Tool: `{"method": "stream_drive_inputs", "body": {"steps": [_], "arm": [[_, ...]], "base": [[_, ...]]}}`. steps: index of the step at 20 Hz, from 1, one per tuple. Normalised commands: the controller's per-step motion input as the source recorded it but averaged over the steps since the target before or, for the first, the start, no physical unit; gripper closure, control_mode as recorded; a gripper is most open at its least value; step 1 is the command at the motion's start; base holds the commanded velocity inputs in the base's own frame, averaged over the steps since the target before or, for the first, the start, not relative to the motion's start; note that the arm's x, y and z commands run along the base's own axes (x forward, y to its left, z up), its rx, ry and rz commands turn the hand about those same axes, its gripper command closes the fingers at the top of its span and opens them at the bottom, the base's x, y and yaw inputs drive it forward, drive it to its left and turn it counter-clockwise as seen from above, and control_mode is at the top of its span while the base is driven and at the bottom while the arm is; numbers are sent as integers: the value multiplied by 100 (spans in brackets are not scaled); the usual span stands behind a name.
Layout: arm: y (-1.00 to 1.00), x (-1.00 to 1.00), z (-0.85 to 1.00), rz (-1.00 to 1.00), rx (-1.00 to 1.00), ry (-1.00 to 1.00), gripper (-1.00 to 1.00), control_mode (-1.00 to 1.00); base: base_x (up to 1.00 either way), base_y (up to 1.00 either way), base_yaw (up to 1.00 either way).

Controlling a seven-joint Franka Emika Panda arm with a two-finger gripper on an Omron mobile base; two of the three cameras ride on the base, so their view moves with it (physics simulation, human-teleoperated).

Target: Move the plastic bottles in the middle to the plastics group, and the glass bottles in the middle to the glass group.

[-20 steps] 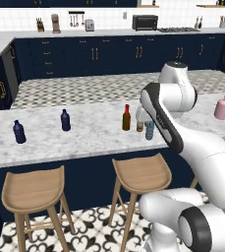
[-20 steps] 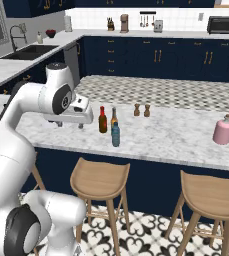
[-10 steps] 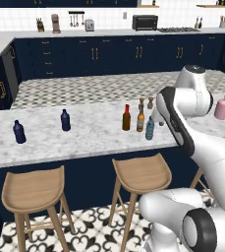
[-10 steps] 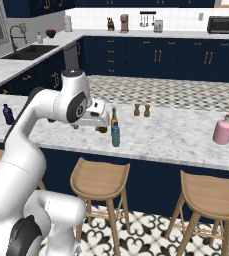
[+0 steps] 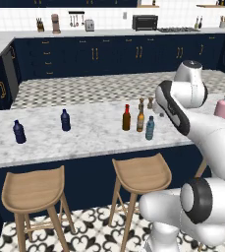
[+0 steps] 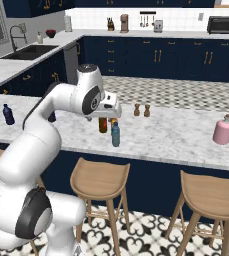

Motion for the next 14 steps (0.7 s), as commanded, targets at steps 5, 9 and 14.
{"method": "stream_drive_inputs", "body": {"steps": [5,9,14], "arm": [[-2,24,-21,0,-1,-5,-100,-100],[0,37,-26,0,0,-19,-100,-100],[0,42,-29,0,0,-17,-100,-100]], "base": [[0,0,0],[0,0,0],[0,0,0]]}}
